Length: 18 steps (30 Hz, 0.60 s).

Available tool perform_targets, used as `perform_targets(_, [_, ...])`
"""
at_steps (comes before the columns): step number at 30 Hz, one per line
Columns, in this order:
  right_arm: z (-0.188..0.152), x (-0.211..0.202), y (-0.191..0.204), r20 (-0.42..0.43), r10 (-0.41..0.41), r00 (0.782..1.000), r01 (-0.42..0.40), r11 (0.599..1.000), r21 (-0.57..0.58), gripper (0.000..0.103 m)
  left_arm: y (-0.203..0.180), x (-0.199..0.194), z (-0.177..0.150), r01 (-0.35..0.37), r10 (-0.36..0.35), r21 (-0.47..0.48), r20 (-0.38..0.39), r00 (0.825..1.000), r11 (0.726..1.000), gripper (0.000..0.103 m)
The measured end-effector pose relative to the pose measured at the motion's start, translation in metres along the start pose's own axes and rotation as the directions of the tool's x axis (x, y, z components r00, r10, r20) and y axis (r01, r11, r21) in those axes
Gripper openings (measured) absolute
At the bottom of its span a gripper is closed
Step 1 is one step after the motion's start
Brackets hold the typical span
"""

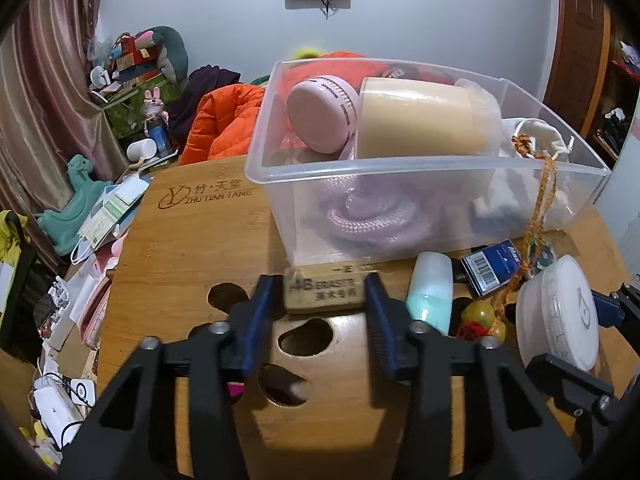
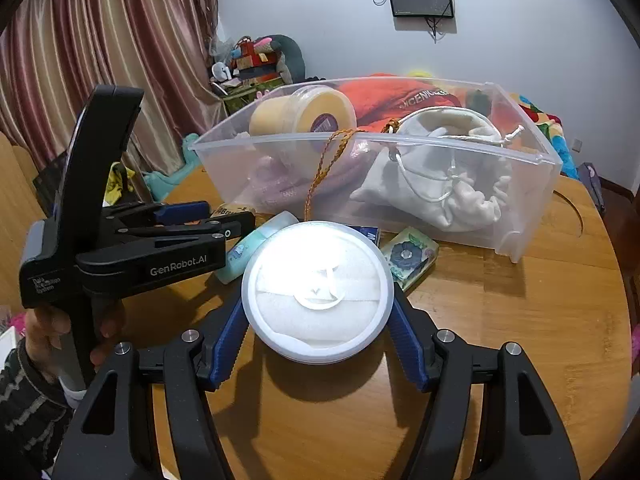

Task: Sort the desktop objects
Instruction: 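Grip the beige eraser with left tool while right tool grips the white round container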

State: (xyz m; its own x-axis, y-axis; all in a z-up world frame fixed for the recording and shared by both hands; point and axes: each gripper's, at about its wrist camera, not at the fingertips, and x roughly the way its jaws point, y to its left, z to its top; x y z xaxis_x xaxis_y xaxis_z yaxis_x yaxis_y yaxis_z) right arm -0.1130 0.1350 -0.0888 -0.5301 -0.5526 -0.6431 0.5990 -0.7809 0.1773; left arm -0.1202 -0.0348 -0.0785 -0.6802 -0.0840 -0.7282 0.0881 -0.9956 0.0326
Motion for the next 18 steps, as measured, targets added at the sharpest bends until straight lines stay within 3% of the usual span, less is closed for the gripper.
perform_targets(11, [0.007,-0.027,-0.010,0.073,-0.025,0.997,0.023,0.999,0.024,0.062,0.011,-0.019,-0.014,0.057,-0.056,-0.043,0.015,0.998,0.997,0.039])
perform_targets(18, [0.015,-0.046,-0.018,0.127,-0.047,0.991,0.042,0.998,0.041,0.062,0.013,-0.050,-0.019,0.071,-0.065,-0.064,0.094,0.993,0.995,0.039])
